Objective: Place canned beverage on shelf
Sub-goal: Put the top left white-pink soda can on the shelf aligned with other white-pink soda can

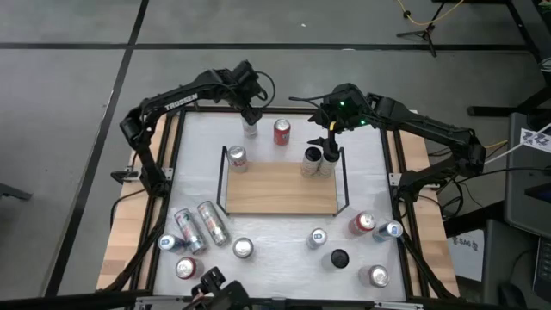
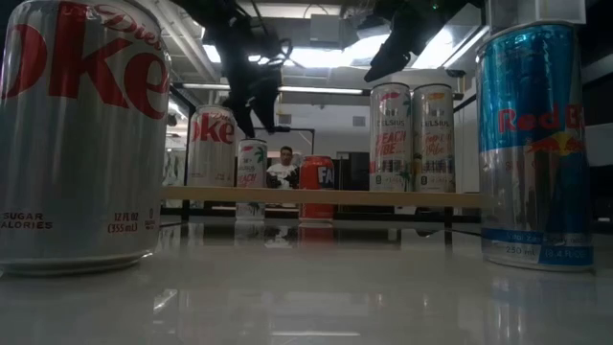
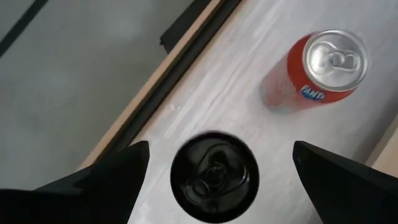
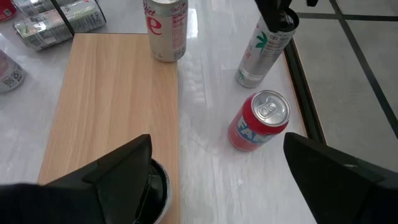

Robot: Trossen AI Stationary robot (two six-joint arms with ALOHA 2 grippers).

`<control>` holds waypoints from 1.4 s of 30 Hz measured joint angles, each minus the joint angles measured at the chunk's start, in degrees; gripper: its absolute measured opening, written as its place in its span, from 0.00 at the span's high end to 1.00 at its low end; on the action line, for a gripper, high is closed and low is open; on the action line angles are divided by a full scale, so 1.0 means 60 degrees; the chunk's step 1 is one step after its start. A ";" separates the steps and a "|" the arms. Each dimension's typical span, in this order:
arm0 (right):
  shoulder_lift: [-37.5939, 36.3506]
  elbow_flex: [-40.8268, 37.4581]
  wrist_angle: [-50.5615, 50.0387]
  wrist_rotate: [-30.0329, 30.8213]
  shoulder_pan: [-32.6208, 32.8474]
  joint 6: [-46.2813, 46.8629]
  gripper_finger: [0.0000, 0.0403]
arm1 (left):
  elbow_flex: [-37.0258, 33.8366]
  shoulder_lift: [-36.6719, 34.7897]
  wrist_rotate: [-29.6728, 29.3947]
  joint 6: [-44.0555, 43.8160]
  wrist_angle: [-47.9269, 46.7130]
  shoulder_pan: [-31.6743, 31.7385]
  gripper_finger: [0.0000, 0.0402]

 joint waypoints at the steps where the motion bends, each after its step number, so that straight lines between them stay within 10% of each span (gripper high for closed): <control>1: 0.0000 0.0000 0.0000 0.0000 0.0000 0.0004 0.11 | 0.0000 0.0034 -0.0011 -0.0008 -0.0094 0.0001 0.03; 42: 0.0000 0.0000 -0.0002 0.0000 0.0000 0.0000 0.11 | -0.1392 0.0209 -0.0680 -0.0532 0.0982 -0.0047 0.08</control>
